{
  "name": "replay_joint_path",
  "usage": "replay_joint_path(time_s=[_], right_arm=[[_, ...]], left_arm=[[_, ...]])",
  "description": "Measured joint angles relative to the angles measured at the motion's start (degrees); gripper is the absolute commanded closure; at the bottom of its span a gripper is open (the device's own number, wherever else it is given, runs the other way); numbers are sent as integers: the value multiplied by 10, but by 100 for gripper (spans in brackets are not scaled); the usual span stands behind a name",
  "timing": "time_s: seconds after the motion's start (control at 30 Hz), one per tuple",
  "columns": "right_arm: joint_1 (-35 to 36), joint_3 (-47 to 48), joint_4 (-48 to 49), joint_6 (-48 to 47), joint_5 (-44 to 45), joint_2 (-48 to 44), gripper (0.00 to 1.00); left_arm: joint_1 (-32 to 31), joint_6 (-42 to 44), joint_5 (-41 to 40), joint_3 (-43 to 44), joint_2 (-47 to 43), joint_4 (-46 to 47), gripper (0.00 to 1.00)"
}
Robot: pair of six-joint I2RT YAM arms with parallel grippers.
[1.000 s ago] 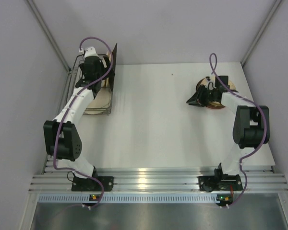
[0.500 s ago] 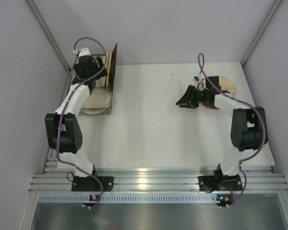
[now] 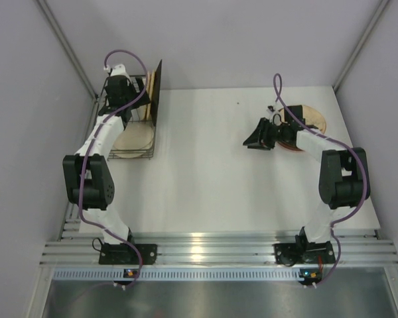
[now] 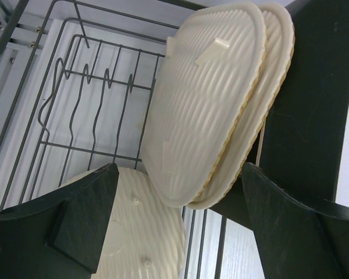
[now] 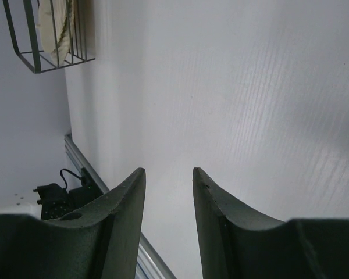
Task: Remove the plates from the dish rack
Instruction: Grab a plate with the left arm
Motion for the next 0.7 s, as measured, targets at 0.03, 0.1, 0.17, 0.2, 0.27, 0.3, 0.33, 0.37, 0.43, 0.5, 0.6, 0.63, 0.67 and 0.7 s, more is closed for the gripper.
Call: replay_joint_path(time_s=[0.03, 0.1, 0.17, 0.2, 0.27, 0.3, 0.33, 0.37, 0.43, 0.5, 0.6, 0.63, 0.67, 0.7], right_arm=[[0, 0, 0, -1, -1, 0, 61], [0, 0, 0, -4, -5, 0, 61], [0, 0, 0, -5, -7, 0, 61], [0, 0, -1, -5, -9, 0, 61], [0, 0, -1, -5, -9, 0, 61], [0, 0, -1, -5, -9, 0, 61], [0, 0, -1, -5, -10, 0, 61], [0, 0, -1, -5, -10, 0, 61], [0, 0, -1, -5, -11, 0, 61], [0, 0, -1, -5, -11, 0, 61], [0, 0, -1, -5, -11, 0, 61], [0, 0, -1, -5, -11, 0, 61], [0, 0, -1, -5, -11, 0, 61], [0, 0, -1, -5, -11, 0, 61]], left_arm=[[0, 1, 6, 0, 0, 1, 9], [0, 1, 13, 0, 0, 6, 9], [0, 2, 18, 0, 0, 9, 10], [0, 2, 21, 0, 0, 9, 11], [0, 3, 25, 0, 0, 8, 11], [0, 3, 26, 1, 0, 8, 12], [0, 4, 26, 5, 1, 6, 12], [0, 5, 26, 11, 3, 3, 12], [0, 10, 26, 26, 6, 1, 12], [0, 16, 30, 41, 6, -2, 13], [0, 22, 40, 62, 8, -3, 13], [0, 26, 43, 71, 10, -5, 13], [0, 29, 45, 78, 12, -6, 14], [0, 32, 45, 88, 16, -9, 14]])
